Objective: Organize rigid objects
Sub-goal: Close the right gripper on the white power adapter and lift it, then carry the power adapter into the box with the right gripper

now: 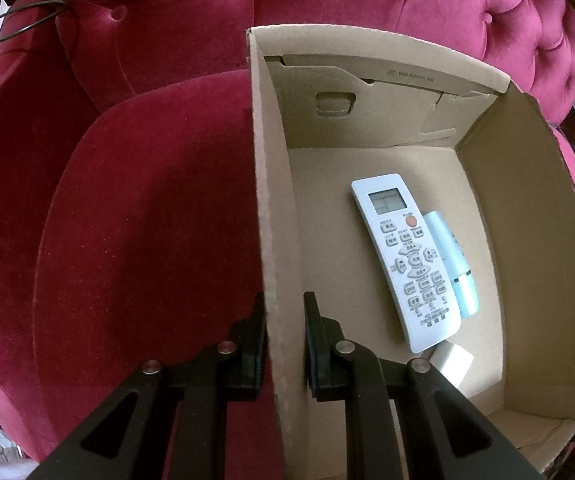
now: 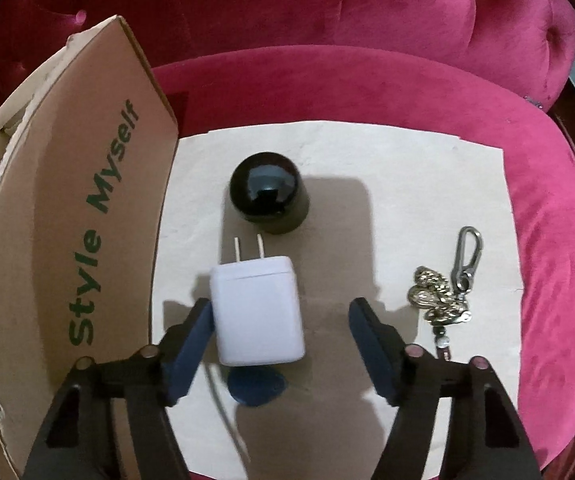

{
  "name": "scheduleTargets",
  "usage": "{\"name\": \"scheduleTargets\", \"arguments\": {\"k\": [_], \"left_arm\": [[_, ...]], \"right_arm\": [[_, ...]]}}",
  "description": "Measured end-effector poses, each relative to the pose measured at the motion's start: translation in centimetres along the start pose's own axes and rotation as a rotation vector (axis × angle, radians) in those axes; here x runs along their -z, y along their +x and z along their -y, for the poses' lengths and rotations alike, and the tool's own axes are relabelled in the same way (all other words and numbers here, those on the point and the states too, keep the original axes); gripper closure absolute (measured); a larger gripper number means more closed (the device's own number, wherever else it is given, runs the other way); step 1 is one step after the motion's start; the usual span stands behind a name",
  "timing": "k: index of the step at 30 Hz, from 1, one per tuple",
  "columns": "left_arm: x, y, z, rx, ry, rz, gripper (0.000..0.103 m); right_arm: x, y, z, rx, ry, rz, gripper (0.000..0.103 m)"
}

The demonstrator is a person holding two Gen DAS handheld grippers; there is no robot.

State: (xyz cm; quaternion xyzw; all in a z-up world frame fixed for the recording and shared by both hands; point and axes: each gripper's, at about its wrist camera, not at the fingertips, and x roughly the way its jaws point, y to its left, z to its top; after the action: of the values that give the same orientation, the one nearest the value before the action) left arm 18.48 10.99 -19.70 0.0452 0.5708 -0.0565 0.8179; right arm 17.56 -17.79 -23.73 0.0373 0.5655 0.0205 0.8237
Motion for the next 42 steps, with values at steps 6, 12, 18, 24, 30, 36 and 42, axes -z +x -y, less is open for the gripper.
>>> {"name": "scheduleTargets", "arguments": {"k": [6,12,18,24,30,36,42], "left_arm": [[0.0,0.1,-0.1,0.003,-0.004,-0.001,0.086],[0.0,0.0,-0.1,0.002,-0.006,0.000,0.086],[0.0,0.0,-0.1,0.002,-0.006,0.000,0.086],[0.1,-0.1,-0.3,0.007,-0.010,0.001,0.086],[0.0,-0.1,-0.7,0.017,-0.017,0.000,0.086],[0.0,-0.2,-0.7,0.012,-0.013,0.000,0.086],[-0.1,-0.2,-0.6,0.014,-0.016,0.000,0.086]], "right_arm": [[-0.3,0.2,-1.1,-0.005,-0.002,-0.002,0.057],[-0.1,-0.3,-2.1,0.002,-0.008,0.001,0.057],[-0.1,-1.6,-2.7,0.019,0.001,-0.017,0.057],[-0.1,-3.5,-3.7,0.031,-0.004,-0.012,0.057],[-0.4,-5.6,-4.6,0.034,0.002,-0.004,0.057],[-1.0,-8.1,-4.9,0.050,0.007,0.009,0.057],[-1.0,-10.0,-3.9,0.066,0.013,0.022,0.057]]}}
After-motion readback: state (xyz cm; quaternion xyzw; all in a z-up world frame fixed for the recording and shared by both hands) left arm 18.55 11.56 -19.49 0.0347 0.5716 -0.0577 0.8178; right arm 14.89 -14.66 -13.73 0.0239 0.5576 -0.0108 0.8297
